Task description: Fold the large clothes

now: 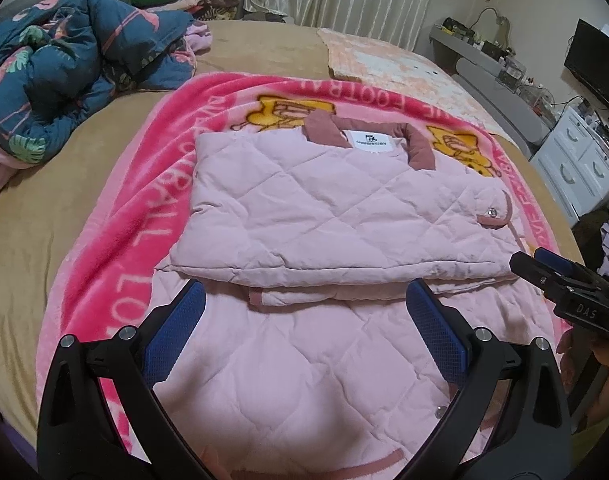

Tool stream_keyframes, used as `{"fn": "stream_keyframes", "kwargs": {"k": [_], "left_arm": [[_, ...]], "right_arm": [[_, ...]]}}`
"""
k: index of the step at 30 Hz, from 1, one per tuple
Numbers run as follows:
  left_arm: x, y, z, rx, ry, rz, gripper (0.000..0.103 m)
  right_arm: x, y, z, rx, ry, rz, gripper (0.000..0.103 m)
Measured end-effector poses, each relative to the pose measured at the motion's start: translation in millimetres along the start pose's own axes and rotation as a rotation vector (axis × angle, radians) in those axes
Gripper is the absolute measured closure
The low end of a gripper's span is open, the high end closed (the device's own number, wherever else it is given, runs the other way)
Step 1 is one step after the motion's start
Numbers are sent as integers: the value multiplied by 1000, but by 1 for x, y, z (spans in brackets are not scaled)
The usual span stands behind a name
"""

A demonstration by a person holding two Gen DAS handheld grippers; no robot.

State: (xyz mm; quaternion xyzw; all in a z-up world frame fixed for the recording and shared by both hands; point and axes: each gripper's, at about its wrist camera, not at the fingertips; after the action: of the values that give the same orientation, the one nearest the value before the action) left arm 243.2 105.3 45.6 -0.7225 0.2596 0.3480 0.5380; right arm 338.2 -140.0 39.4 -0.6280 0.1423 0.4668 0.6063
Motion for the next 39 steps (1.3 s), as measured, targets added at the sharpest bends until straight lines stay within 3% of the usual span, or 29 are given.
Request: {"fn": "stream_keyframes", "kwargs": {"k": [21, 39], "left_arm": [[-83, 24, -31, 67, 43, -122, 9], [-140, 66, -12, 31, 48, -213, 9]], "right_arm": [[-109, 13, 2, -8, -49, -159, 4], [-170, 51, 5, -25, -62, -255, 4]]}}
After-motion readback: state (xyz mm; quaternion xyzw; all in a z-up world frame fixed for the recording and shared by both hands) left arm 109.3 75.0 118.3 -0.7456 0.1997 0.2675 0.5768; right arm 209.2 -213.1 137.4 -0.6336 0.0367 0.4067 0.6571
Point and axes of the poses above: each gripper's, at about its wrist camera, not at the fingertips, and x roughly the way its jaws point, z to its left, y to its underside, and after that the axes turned 2 degrees about -x, right-handed
